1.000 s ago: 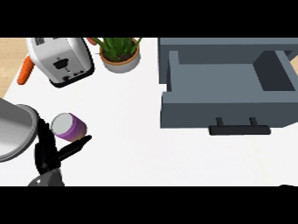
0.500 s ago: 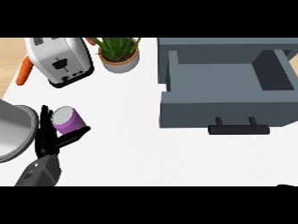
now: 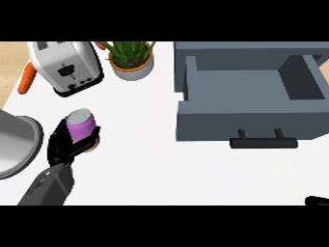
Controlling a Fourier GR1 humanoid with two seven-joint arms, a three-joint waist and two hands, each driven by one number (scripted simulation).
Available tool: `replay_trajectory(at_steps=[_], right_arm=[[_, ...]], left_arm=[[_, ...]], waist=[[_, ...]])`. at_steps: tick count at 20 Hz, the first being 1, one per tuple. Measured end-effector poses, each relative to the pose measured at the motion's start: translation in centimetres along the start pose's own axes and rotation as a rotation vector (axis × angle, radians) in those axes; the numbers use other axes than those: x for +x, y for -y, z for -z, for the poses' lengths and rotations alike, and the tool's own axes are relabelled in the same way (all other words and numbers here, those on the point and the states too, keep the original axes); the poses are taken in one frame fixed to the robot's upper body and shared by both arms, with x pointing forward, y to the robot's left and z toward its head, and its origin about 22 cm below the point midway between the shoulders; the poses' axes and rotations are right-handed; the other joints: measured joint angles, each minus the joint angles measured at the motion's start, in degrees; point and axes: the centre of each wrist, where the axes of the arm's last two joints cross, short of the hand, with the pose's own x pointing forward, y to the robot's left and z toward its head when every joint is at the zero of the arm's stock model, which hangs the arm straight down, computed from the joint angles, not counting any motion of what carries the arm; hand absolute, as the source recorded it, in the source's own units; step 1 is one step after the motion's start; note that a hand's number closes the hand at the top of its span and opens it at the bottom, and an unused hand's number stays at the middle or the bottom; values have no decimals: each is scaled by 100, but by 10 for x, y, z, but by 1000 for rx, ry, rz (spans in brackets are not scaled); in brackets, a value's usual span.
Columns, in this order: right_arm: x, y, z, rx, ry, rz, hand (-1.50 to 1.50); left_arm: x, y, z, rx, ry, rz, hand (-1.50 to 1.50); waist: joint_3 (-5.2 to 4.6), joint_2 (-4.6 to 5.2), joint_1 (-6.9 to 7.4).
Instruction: Pick up the can, place it into the drawer and close the drawer
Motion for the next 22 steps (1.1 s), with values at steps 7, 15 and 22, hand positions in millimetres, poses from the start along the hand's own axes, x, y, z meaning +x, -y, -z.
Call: replay_trajectory(at_steps=[7, 15, 22], right_arm=[[0, -4, 2, -1, 16, -6, -150], [9, -2, 0, -10, 23, -19, -150], [3, 6, -2, -22, 22, -38, -150]], left_arm=[[7, 24, 9, -99, 41, -15, 150], [27, 92, 21, -319, 51, -45, 150], [67, 136, 34, -436, 85, -29, 150]], waist=[[0, 3, -6], [0, 2, -20], [5, -27, 46]])
